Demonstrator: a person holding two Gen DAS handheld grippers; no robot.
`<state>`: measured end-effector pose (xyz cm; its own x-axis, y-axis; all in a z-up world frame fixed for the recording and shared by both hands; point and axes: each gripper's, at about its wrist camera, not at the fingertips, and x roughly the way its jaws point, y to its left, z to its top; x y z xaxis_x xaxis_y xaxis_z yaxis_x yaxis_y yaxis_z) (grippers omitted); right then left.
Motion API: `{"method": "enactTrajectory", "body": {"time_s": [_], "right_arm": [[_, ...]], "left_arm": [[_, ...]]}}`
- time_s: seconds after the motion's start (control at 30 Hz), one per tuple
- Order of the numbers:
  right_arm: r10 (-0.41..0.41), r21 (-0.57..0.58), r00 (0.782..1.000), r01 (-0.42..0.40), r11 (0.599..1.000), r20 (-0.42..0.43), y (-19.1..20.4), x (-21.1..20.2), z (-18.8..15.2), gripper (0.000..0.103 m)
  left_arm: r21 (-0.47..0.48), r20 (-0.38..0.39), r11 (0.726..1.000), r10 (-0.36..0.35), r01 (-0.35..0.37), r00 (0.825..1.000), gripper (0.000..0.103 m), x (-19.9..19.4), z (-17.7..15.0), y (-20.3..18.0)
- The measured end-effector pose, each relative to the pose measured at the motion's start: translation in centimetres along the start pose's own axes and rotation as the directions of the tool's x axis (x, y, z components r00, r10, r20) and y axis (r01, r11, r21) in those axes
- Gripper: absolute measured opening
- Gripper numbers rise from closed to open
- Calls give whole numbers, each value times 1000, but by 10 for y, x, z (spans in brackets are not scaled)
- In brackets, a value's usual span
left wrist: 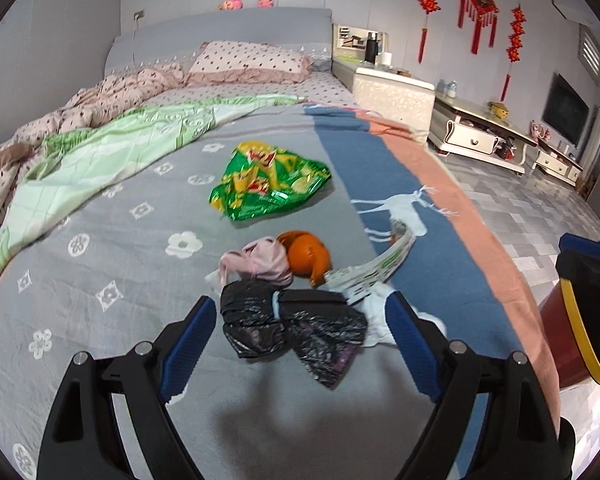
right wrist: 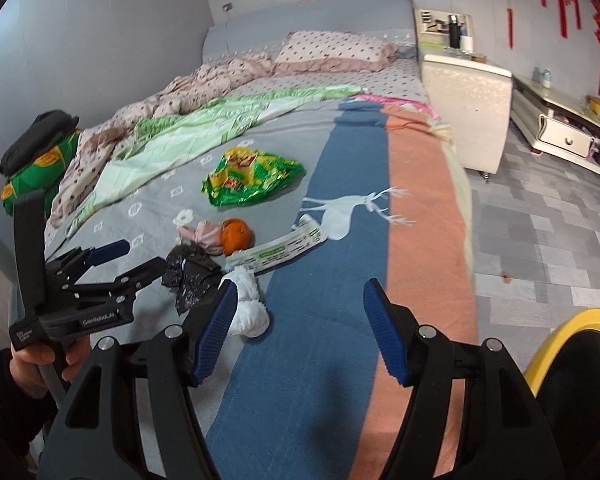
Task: Collect trash
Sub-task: 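Move both tools back over the trash on the bed, then grasp the black plastic bag with the left tool while the right tool grasps the white tissue bundle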
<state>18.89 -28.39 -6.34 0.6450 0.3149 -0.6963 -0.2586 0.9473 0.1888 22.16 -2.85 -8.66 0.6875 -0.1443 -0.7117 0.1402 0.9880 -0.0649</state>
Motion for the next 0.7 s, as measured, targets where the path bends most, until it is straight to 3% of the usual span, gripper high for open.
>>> {"method": "enactTrajectory", "body": {"time_s": [0.53, 0.7], "right_arm": [[59, -147, 986, -83, 986, -159, 36, 100, -13, 61], [41, -194, 980, -79, 978, -193, 44, 121, -13, 55]], "left_arm": [[-107, -102, 994, 0, -11, 995, 82, 65, -11, 40], [-135, -120, 991, -41, 25, 992, 72, 76, -15, 47]]}}
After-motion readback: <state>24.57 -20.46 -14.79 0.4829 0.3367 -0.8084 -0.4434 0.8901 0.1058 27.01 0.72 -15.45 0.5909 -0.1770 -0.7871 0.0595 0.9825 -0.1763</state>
